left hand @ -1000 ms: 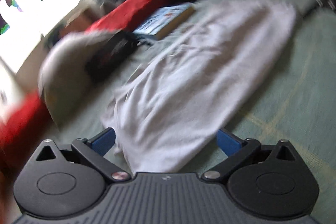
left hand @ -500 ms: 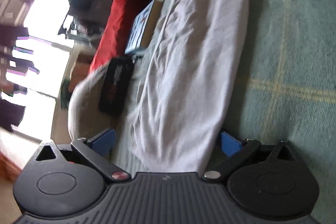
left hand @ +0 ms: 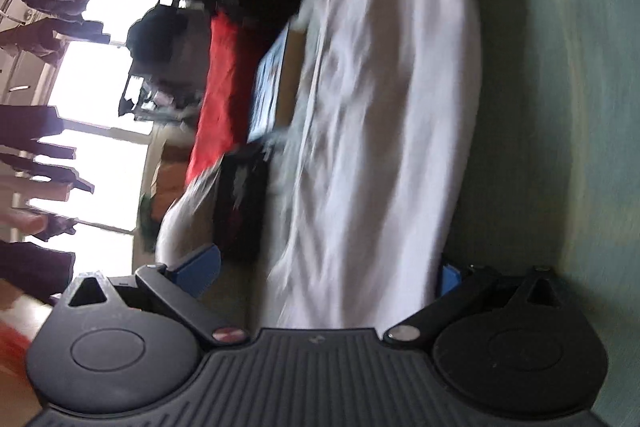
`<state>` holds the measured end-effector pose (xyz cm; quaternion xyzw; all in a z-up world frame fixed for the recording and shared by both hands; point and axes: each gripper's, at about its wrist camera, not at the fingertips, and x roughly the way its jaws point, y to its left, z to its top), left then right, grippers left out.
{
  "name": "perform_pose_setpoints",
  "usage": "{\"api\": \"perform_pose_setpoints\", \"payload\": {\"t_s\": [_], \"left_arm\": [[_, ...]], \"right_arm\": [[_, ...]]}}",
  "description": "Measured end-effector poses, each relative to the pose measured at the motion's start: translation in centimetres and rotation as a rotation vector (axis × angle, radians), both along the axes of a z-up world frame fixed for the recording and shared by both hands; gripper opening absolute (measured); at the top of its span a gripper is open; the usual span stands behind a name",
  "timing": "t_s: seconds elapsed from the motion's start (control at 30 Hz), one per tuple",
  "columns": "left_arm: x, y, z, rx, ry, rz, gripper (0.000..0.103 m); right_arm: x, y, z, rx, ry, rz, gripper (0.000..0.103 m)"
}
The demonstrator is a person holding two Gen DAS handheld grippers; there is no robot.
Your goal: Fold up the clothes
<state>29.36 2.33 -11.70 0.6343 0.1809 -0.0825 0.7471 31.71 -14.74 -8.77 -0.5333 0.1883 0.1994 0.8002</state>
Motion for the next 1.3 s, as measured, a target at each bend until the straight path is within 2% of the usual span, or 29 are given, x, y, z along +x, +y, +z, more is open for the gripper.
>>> {"api": "perform_pose_setpoints", "payload": {"t_s": [0.07,0.13,0.23,0.3,0.4,0.43,0.53,0.6,0.67,0.73,0.77,0.87,1.0,1.1,1.17,1.27,1.3], "left_arm": [[0.4,1.7,-0.4,0.023,-0.003,0.058,0.102],[0.5,2.1,-0.5,0.007,0.001,0.083,0.102],[0.8,0.3,-1.2,0.054,-0.017,0.054,0.096],[0.8,-1.1,-1.9,0.077,-0.02,0.029,0.079],[0.2,-1.9,-2.8,0.113,-0.004,0.004,0.063],[0.1,-1.8,-2.8,0.098,-0.002,0.009,0.061],[0.0,-1.5,-3.0,0.044,0.02,0.021,0.043],[0.1,-1.8,-3.6,0.047,0.05,0.024,0.017],[0.3,-2.4,-4.1,0.07,0.067,0.027,0.005],[0.5,-2.3,-4.0,0.064,0.068,0.035,0.005],[0.5,-2.3,-4.0,0.06,0.068,0.039,0.006],[0.3,-1.9,-3.8,0.031,0.065,0.045,0.006],[0.5,-1.6,-3.6,0.005,0.065,0.046,0.006],[0.5,-1.5,-3.5,-0.004,0.066,0.043,0.006],[0.7,-1.6,-3.6,0.006,0.068,0.043,0.006],[0.6,-1.9,-3.8,0.027,0.056,0.049,0.006],[0.5,-1.9,-3.7,0.024,0.049,0.05,0.009]], "right_arm": [[0.7,-2.0,0.0,-0.01,-0.013,-0.063,0.103],[1.2,-2.8,0.3,0.019,0.001,-0.101,0.103],[0.5,-1.2,-0.4,-0.024,-0.039,-0.062,0.103],[-0.4,0.5,-1.1,-0.058,-0.078,0.005,0.101],[-1.2,1.9,-1.8,-0.092,-0.109,0.06,0.096],[-1.1,1.8,-1.8,-0.082,-0.106,0.058,0.095],[-0.7,1.0,-1.6,-0.011,-0.061,0.025,0.088],[-1.0,1.1,-1.9,-0.018,-0.058,0.031,0.082],[-1.5,1.8,-2.5,-0.06,-0.057,0.044,0.074],[-1.9,2.4,-2.9,-0.09,-0.043,0.053,0.062],[-2.0,2.6,-3.1,-0.103,-0.037,0.057,0.062],[-1.8,2.5,-2.8,-0.127,-0.032,0.074,0.062],[-1.3,1.3,-2.2,-0.184,-0.034,0.098,0.07],[-0.8,0.0,-2.3,-0.213,-0.042,0.093,0.07],[-1.1,0.4,-2.8,-0.227,-0.047,0.103,0.066],[-2.0,2.1,-4.7,-0.308,-0.074,0.138,0.039],[-2.2,2.4,-5.2,-0.327,-0.076,0.145,0.018]]}}
